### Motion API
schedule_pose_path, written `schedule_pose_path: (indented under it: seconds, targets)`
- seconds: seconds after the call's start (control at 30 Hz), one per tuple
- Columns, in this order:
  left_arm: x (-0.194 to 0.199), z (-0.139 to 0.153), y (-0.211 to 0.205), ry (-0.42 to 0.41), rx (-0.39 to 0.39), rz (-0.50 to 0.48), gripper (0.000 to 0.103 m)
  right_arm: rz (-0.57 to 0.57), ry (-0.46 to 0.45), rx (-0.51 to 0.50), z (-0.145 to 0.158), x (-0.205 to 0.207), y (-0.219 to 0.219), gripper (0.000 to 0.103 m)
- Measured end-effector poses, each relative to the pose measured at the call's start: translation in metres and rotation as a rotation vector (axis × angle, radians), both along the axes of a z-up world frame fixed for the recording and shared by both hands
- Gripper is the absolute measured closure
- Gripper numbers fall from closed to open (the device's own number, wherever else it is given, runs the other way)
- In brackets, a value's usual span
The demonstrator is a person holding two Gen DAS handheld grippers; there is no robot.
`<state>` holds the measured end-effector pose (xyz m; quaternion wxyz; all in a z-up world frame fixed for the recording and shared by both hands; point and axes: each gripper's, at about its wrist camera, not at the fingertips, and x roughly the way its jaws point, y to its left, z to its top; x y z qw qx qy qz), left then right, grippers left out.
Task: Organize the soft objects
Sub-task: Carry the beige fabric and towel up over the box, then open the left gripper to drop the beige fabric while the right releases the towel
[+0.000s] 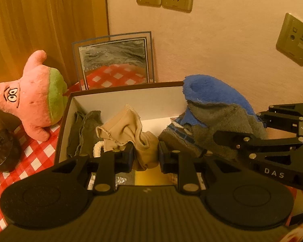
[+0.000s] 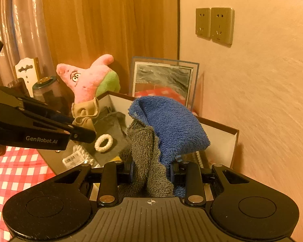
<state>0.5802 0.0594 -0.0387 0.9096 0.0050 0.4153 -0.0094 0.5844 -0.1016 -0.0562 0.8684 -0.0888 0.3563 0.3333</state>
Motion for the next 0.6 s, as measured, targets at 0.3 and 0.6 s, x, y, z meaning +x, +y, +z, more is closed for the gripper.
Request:
schedule_pose_path:
  seconds: [0.3,0.6]
  targets:
    - [0.026,-0.016,0.001,0.036,0.005,-0.008,0.081,-0.004,0.047,-0.005,-0.018,0.029,0.004,0.072]
    - [0.043,-0.024,0.005,0.043,0.012,-0.008,0.065,-0.019,0.075,-0.006,-0.029,0.047,0.004,0.072]
